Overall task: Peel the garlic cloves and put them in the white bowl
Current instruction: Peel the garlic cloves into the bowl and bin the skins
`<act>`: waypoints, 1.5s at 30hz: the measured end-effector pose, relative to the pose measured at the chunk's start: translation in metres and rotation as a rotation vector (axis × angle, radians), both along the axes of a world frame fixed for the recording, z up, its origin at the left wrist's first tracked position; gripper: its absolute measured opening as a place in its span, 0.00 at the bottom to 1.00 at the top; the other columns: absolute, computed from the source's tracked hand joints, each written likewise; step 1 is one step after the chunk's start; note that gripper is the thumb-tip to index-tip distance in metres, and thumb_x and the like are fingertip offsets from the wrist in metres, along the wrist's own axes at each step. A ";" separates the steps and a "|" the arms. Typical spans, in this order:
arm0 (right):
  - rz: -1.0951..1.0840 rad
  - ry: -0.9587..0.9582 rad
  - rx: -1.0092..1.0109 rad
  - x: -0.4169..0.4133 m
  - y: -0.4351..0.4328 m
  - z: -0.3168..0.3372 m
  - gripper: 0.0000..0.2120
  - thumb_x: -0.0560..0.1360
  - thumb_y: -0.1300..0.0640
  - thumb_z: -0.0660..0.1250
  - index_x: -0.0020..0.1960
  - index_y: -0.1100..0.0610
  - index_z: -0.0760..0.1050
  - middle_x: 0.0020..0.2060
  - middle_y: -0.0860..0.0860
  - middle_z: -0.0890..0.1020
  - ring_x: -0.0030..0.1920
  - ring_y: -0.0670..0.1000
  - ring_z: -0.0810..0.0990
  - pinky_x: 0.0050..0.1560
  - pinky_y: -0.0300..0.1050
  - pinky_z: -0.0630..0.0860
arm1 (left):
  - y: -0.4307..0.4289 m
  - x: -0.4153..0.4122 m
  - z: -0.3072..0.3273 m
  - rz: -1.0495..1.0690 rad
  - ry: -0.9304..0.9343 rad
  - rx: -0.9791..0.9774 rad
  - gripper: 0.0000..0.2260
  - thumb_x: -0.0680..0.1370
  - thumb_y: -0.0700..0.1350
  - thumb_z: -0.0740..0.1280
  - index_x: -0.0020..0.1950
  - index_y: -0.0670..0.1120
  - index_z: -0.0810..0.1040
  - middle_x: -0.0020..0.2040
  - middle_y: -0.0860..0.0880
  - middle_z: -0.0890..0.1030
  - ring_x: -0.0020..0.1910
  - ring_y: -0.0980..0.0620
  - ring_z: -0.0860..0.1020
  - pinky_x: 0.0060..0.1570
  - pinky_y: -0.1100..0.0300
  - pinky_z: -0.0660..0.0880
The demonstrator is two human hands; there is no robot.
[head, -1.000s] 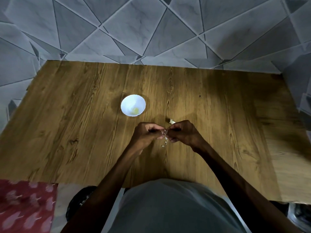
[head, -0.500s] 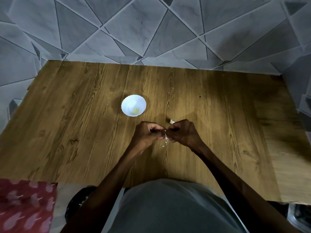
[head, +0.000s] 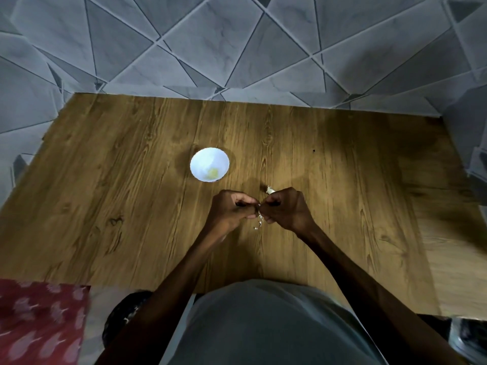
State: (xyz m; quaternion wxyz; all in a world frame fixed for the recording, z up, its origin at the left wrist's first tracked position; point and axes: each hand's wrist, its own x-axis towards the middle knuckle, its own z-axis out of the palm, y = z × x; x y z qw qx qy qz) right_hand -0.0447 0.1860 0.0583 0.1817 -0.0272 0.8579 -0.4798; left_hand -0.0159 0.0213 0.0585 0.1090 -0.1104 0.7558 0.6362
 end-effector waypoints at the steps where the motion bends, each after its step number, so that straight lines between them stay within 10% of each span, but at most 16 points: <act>1: -0.003 -0.004 -0.004 0.000 0.000 -0.001 0.04 0.73 0.62 0.72 0.40 0.60 0.84 0.30 0.53 0.84 0.31 0.50 0.85 0.38 0.50 0.84 | 0.000 0.000 0.000 -0.002 0.000 -0.001 0.07 0.72 0.32 0.72 0.49 0.35 0.83 0.40 0.39 0.85 0.37 0.49 0.84 0.38 0.65 0.78; 20: 0.050 -0.202 -0.251 -0.002 0.017 -0.001 0.07 0.76 0.62 0.70 0.50 0.67 0.82 0.39 0.59 0.85 0.38 0.53 0.85 0.39 0.41 0.81 | -0.004 -0.006 0.006 -0.060 -0.096 0.115 0.09 0.74 0.33 0.72 0.53 0.32 0.81 0.39 0.40 0.83 0.35 0.53 0.83 0.37 0.66 0.77; 35: -0.052 -0.051 -0.126 -0.001 0.008 -0.006 0.02 0.74 0.61 0.74 0.42 0.56 0.84 0.33 0.52 0.85 0.34 0.50 0.85 0.37 0.41 0.82 | 0.005 -0.005 -0.003 -0.038 0.029 -0.150 0.10 0.70 0.38 0.77 0.51 0.41 0.84 0.43 0.49 0.85 0.42 0.59 0.82 0.41 0.70 0.76; 45: -0.030 -0.084 -0.109 0.000 0.012 -0.014 0.04 0.76 0.61 0.70 0.47 0.60 0.84 0.36 0.53 0.86 0.36 0.49 0.85 0.40 0.41 0.83 | 0.008 -0.001 -0.014 0.105 -0.139 0.194 0.11 0.77 0.33 0.68 0.58 0.31 0.78 0.49 0.36 0.83 0.41 0.50 0.84 0.43 0.62 0.81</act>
